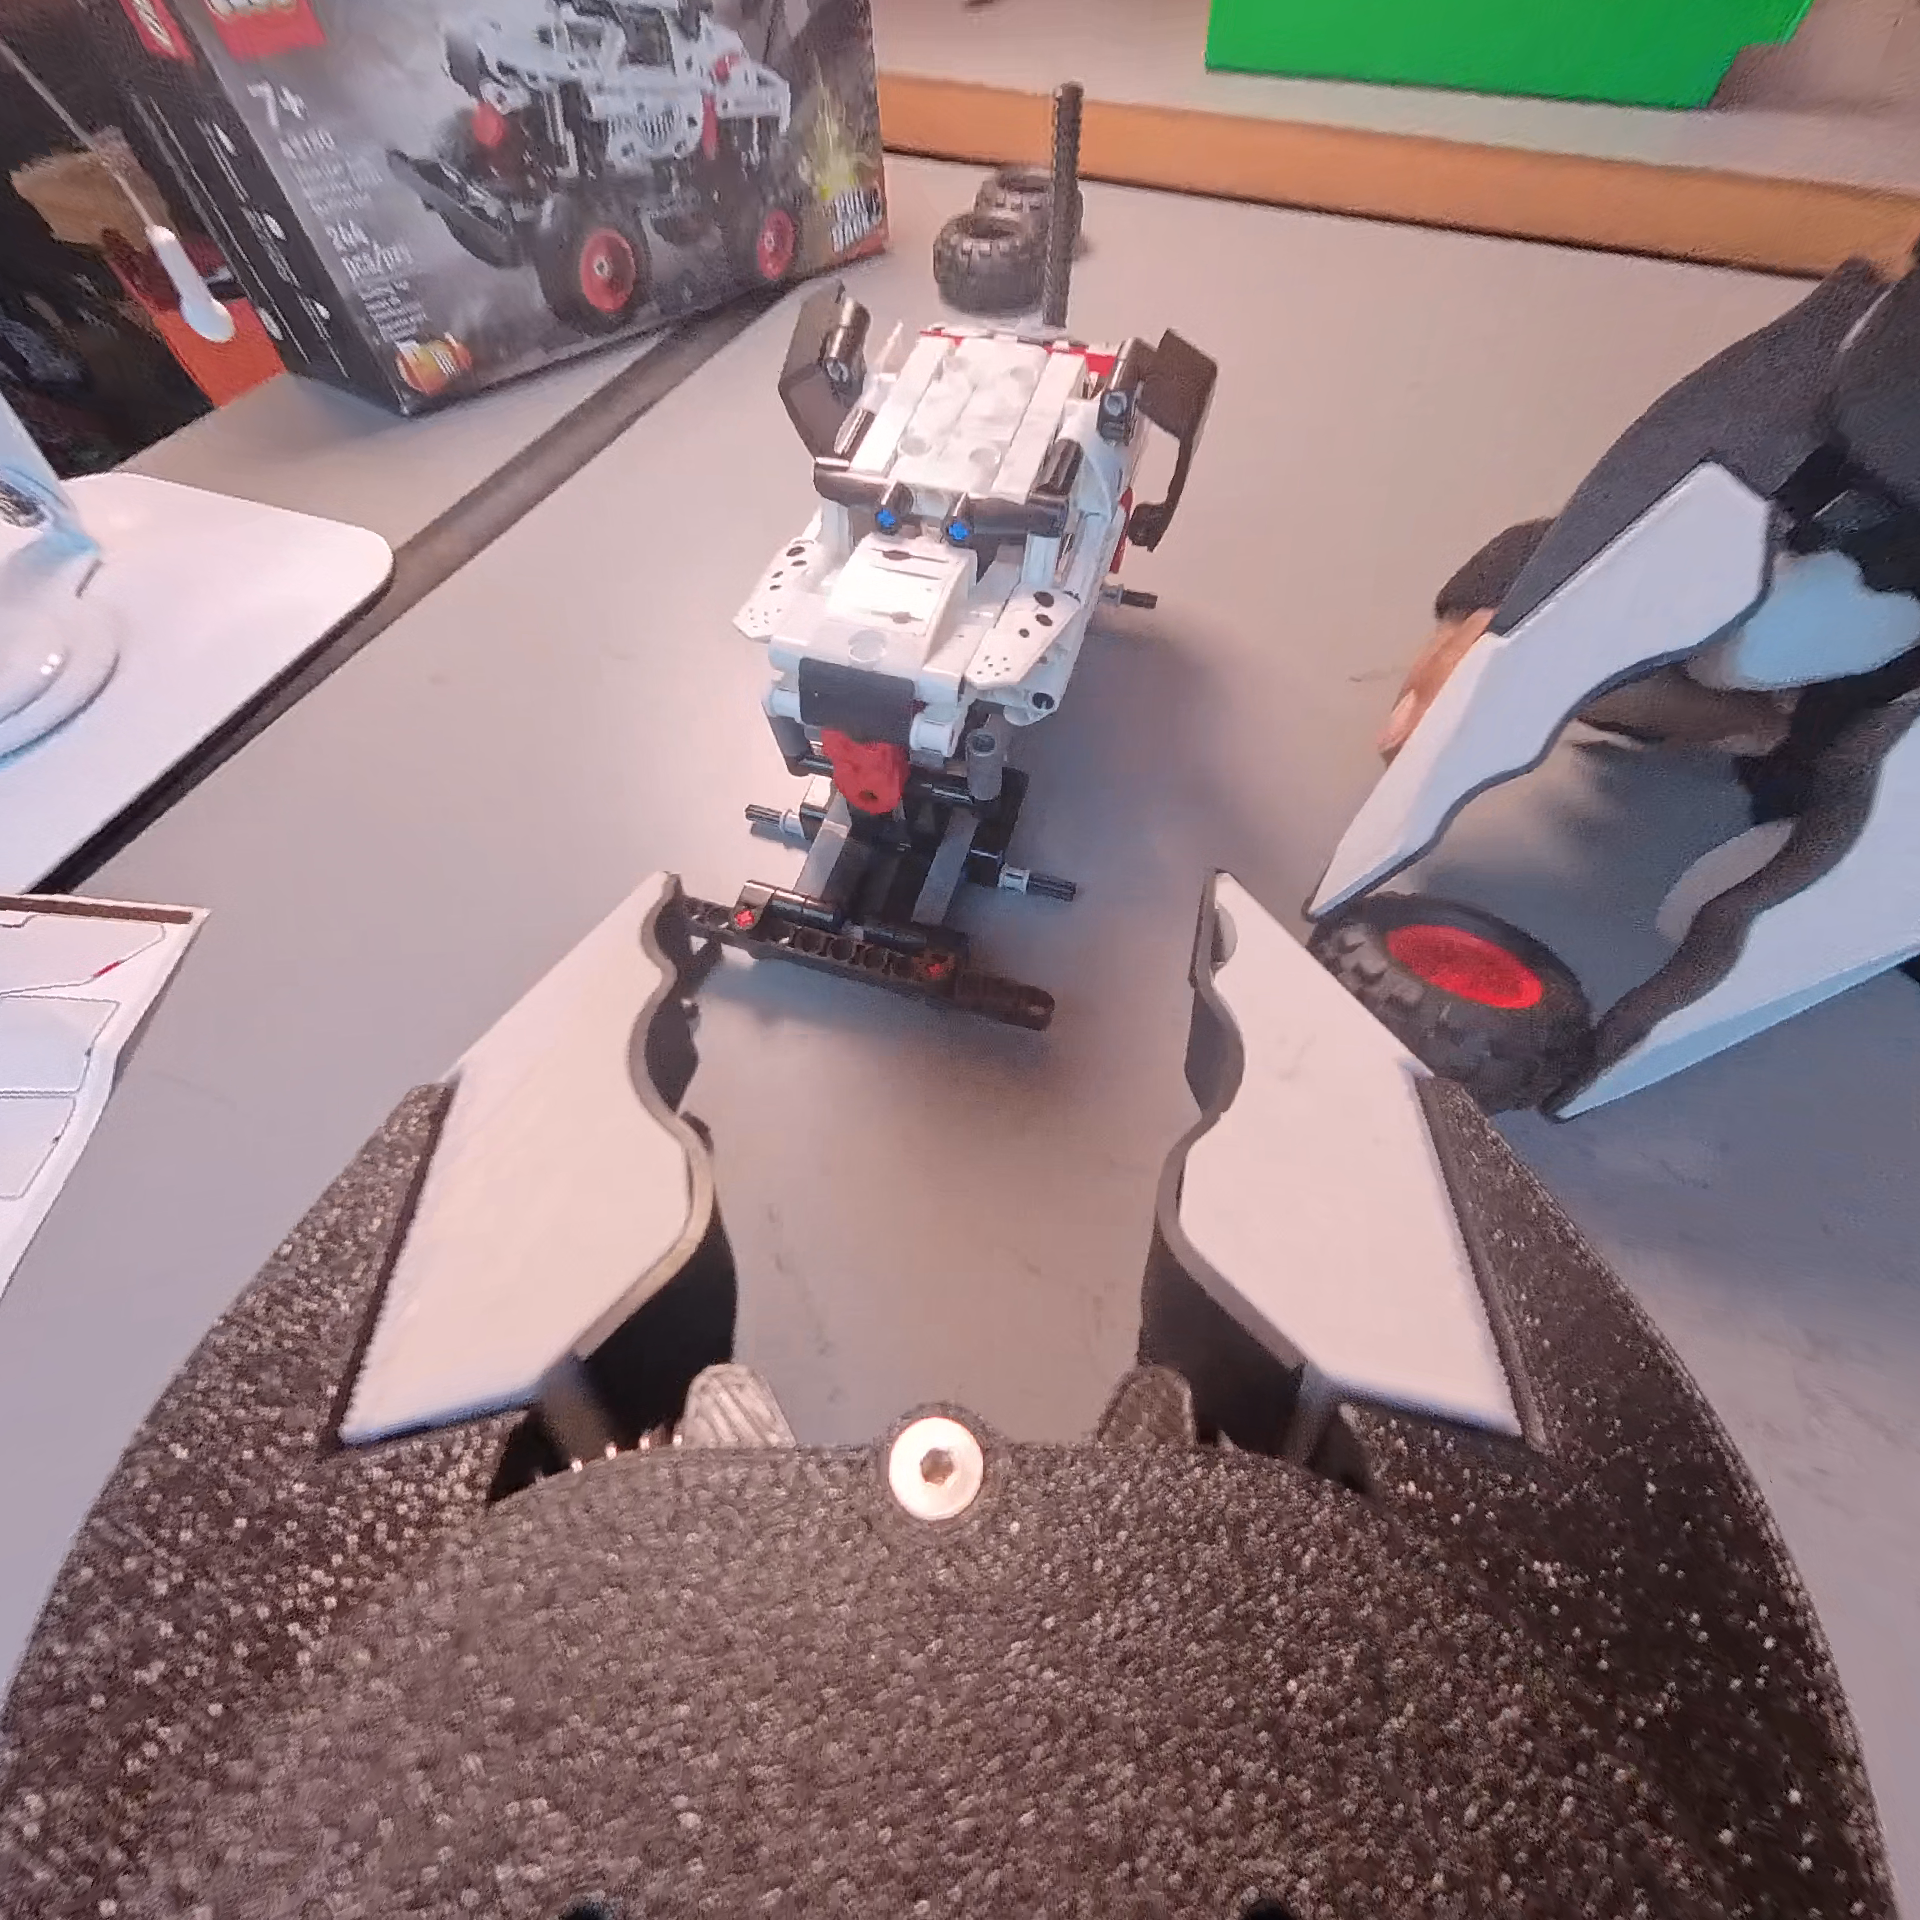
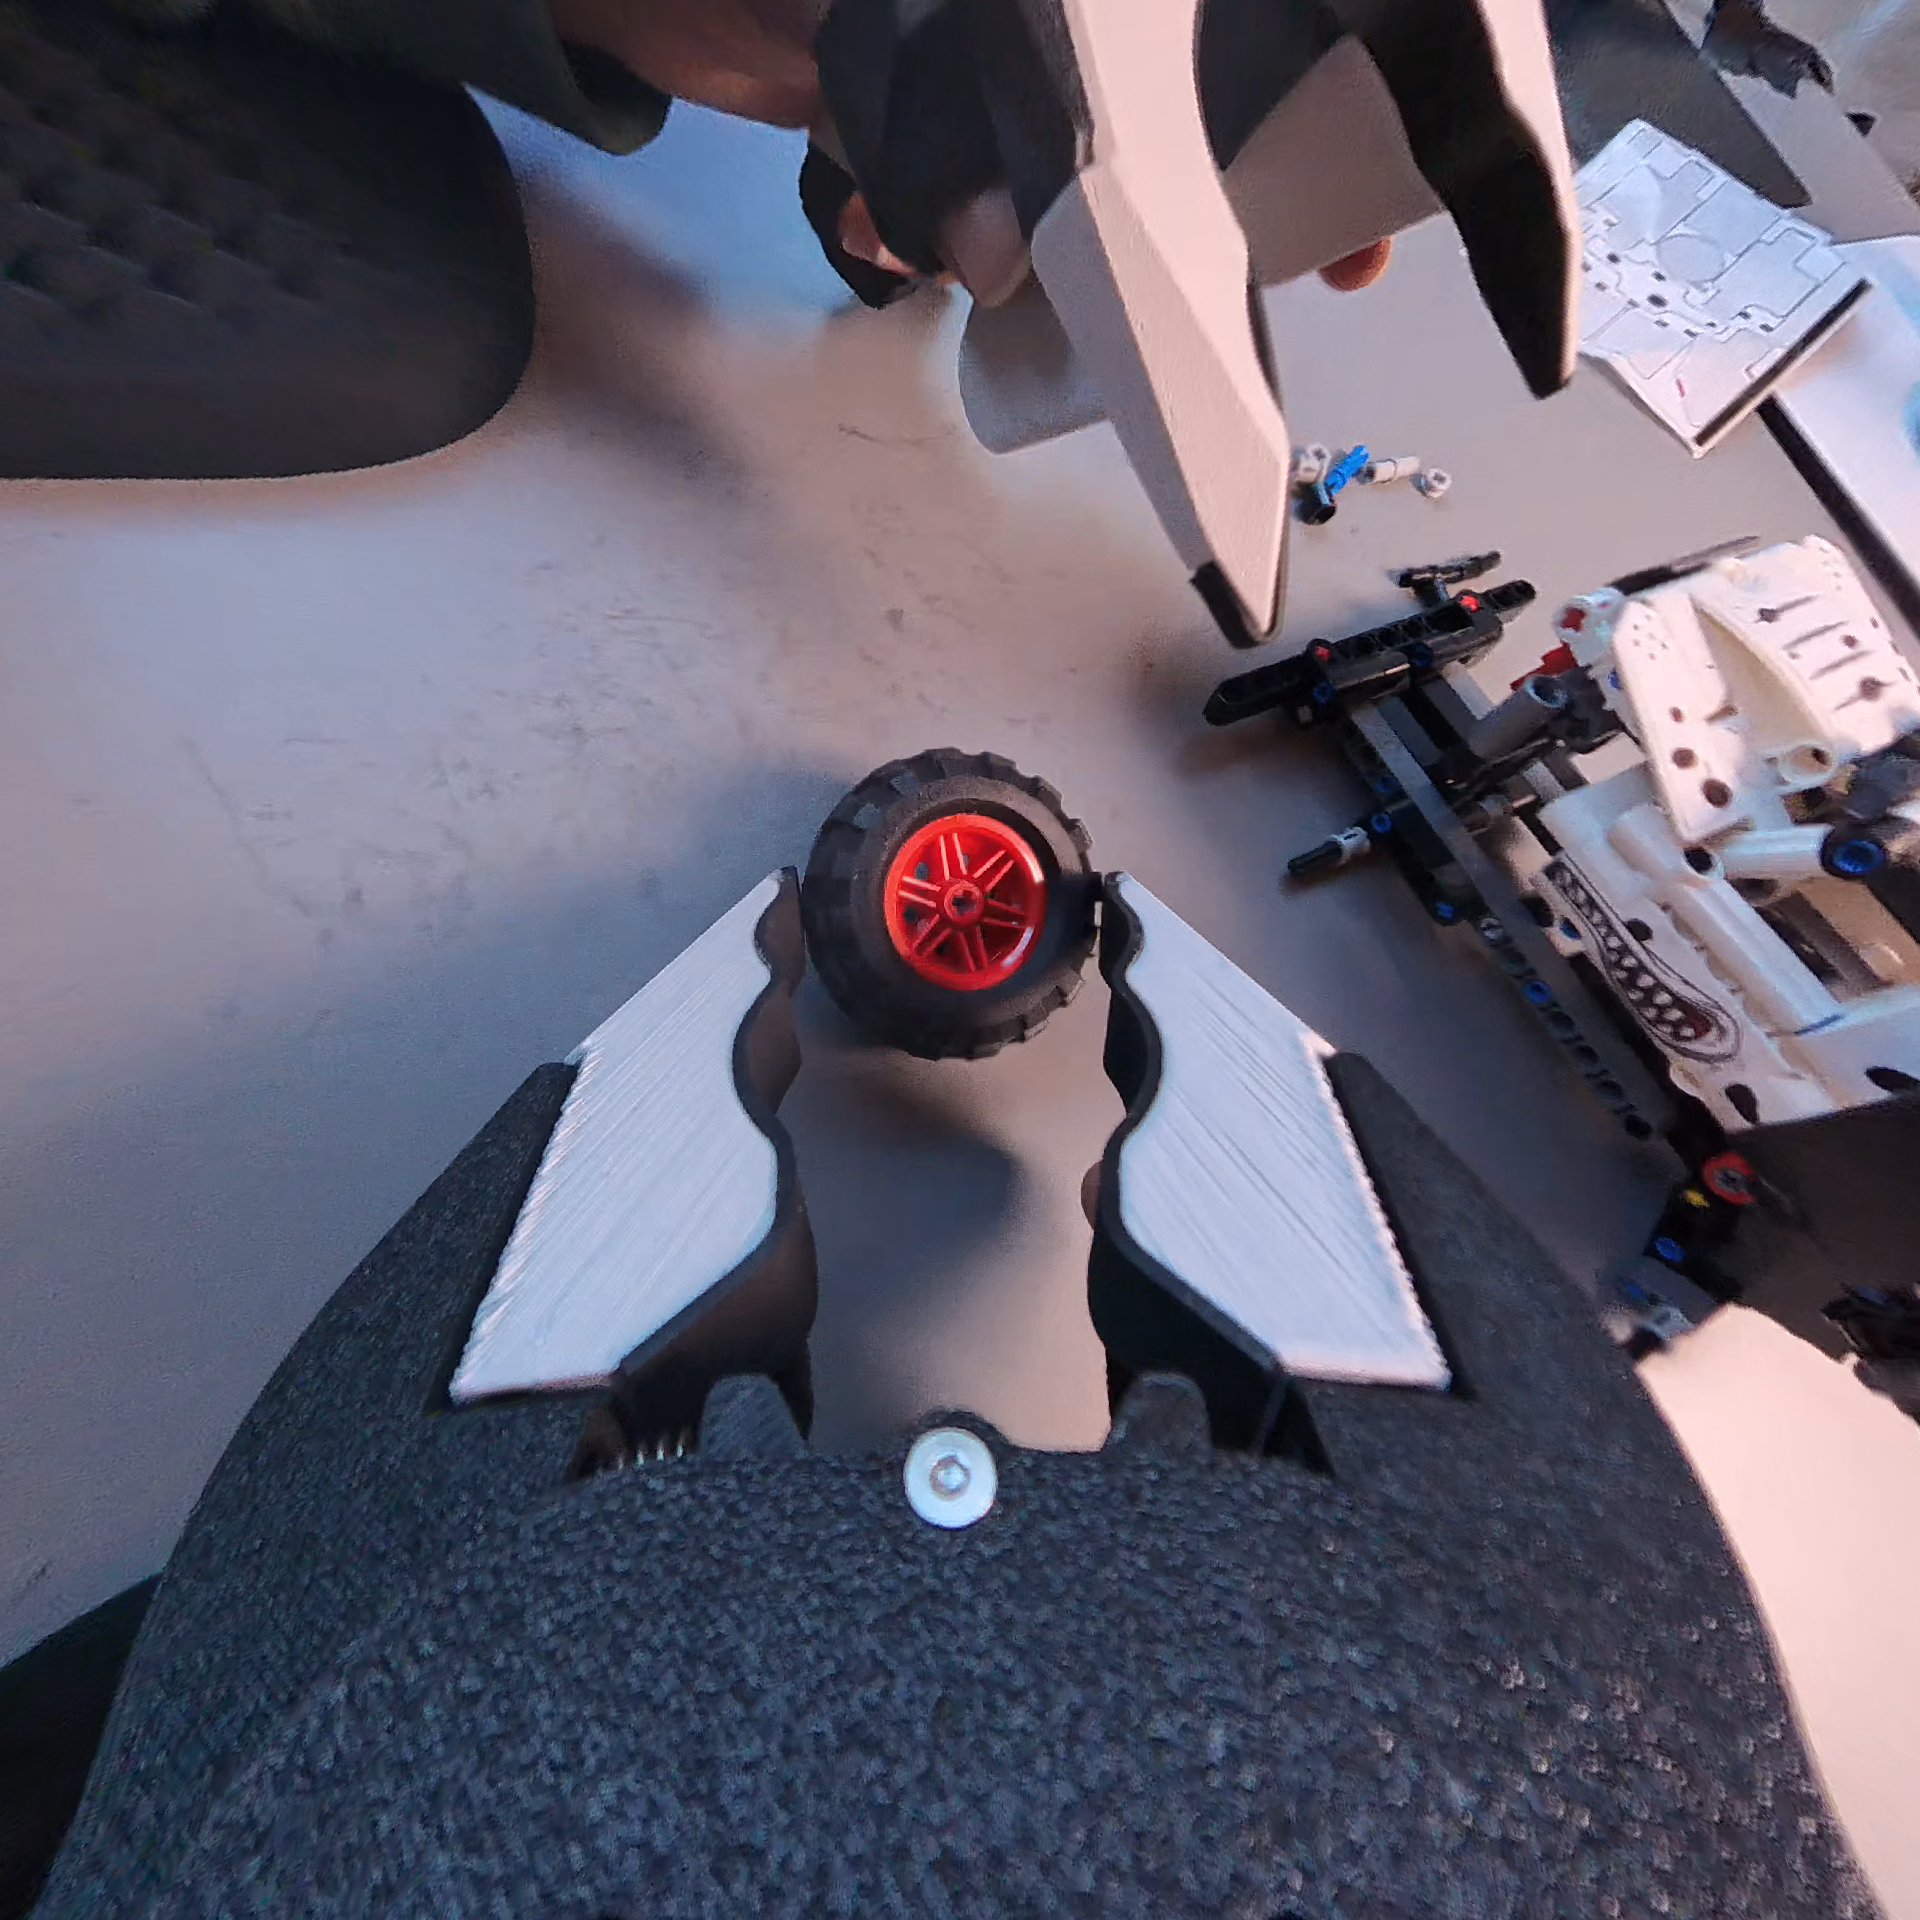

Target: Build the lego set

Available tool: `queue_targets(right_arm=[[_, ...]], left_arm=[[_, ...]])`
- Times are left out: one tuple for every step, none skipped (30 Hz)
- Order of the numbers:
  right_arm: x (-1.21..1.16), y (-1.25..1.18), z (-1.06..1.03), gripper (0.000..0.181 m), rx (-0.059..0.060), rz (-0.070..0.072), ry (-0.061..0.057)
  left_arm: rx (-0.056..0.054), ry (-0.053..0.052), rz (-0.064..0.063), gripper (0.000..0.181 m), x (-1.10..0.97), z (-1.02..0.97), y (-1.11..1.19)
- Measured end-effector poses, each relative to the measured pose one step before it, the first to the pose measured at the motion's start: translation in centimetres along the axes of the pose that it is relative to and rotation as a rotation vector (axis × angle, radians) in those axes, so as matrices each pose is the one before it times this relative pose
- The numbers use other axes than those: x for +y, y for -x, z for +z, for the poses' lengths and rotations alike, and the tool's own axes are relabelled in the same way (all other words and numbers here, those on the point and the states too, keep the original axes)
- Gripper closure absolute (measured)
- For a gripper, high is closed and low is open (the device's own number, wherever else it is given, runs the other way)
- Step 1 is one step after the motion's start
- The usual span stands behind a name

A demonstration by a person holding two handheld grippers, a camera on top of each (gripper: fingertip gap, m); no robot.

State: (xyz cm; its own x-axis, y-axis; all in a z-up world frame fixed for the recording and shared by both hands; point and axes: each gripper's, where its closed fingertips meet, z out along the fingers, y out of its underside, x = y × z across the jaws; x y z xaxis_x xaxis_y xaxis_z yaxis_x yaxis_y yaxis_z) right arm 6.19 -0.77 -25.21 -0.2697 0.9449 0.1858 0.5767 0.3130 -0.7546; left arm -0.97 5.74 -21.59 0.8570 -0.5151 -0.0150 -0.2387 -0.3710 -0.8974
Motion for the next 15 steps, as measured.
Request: queue_targets(right_arm=[[0.22,-0.454,-0.388,0.125,0.0203,0.0058,-0.001],[0.432,-0.862,-0.396,0.125,0.0405,0.0028,0.0088],[0.492,-1.003,-0.383,0.125,0.0445,0.0065,0.009],[0.424,-0.846,-0.37,0.125,0.0293,0.0153,0.0029],[0.327,-0.625,-0.344,0.125,0.0134,0.0228,-0.0022],[0.337,-0.588,-0.278,0.125,0.0137,0.0242,0.0002],[0.376,-0.618,-0.224,0.125,0.0201,0.0115,0.0072],[0.331,-0.594,-0.199,0.125,0.0264,-0.0042,0.0079],[0.299,-0.52,-0.16,0.125,0.0261,-0.0074,0.0092],[0.34,-0.466,-0.086,0.125,0.0276,-0.0106,0.0158],[0.367,-0.285,-0.04,0.125,0.0234,-0.0217,0.0172],[0.282,-0.004,-0.004,0.125,0.0072,-0.0188,0.0118],[0.216,0.131,0.028,0.125,-0.0049,-0.0029,0.0071],[0.097,0.031,0.013,0.125,-0.0036,0.008,0.0001],[-0.001,-0.032,-0.069,0.125,-0.0031,0.0077,-0.005]], left_arm=[[0.0043,0.0234,0.0169,0.084,0.075,0.66,0.095],[0.0035,0.0242,0.0197,0.081,0.051,0.673,0.069],[0.0013,0.0229,0.0181,0.077,0.011,0.697,0.085],[-0.0011,0.0215,0.0153,0.073,-0.026,0.698,0.127],[0.0027,0.0204,0.0144,0.07,-0.042,0.695,0.087],[0.0091,0.0184,0.0135,0.067,-0.104,0.655,-0.007],[0.0082,0.015,0.0129,0.064,-0.162,0.609,-0.01],[-0.0024,0.0131,0.0169,0.063,-0.198,0.516,0.109],[-0.0056,0.0117,0.0222,0.064,-0.198,0.447,0.118],[-0.0044,0.0083,0.0219,0.065,-0.201,0.382,0.055],[-0.0029,0.0014,0.0219,0.069,-0.228,0.294,-0.024],[-0.0038,-0.0028,0.0242,0.081,-0.221,0.14,-0.067],[-0.0145,-0.0005,0.0248,0.093,-0.118,-0.012,0.112],[0.001,-0.0019,0.0183,0.113,-0.074,-0.115,-0.027],[0.0177,-0.0068,-0.0105,0.116,-0.179,-0.138,-0.239]])
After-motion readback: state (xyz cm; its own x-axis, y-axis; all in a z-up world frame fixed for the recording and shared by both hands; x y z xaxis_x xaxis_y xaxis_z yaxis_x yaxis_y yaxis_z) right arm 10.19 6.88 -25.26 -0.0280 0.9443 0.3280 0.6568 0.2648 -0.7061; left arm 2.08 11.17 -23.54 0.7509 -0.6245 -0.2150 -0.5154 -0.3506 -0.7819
